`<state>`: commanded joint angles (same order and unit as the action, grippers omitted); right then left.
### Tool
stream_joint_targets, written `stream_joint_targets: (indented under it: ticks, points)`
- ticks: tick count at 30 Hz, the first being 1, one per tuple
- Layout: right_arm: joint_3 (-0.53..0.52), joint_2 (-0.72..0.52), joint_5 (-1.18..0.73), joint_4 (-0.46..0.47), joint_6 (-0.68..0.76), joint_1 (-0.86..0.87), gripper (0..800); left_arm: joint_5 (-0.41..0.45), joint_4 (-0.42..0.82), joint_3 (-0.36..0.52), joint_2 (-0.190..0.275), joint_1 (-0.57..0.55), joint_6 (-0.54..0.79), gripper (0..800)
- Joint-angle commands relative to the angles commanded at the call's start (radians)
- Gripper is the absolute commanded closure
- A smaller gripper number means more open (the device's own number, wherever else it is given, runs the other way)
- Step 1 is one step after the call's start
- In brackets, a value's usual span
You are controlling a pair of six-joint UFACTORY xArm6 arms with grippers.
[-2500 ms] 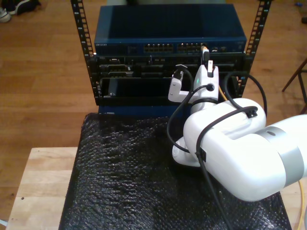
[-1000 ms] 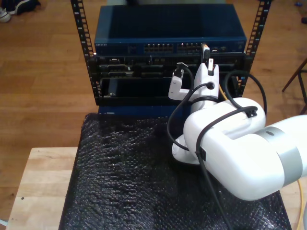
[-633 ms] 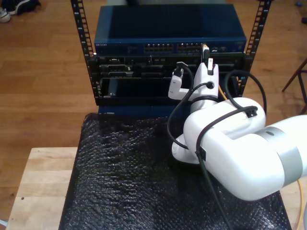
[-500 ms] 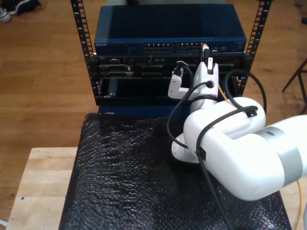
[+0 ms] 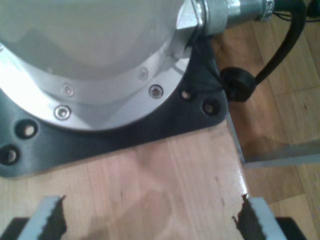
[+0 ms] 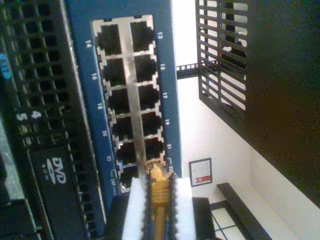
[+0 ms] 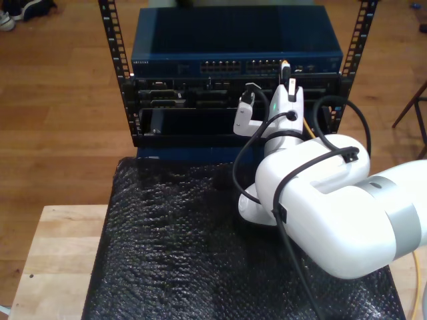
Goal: Grab the cable and plug it in
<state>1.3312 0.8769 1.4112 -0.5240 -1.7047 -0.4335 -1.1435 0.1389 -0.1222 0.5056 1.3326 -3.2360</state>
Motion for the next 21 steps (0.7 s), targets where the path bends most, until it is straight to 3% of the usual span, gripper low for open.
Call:
stream_joint_targets:
  ticks: [21]
  points:
    - [0.018, 0.003, -0.014, 0.003, 0.002, 0.018, 800, 0.000, 0.000, 0.000, 0.000, 0.000, 0.000, 0]
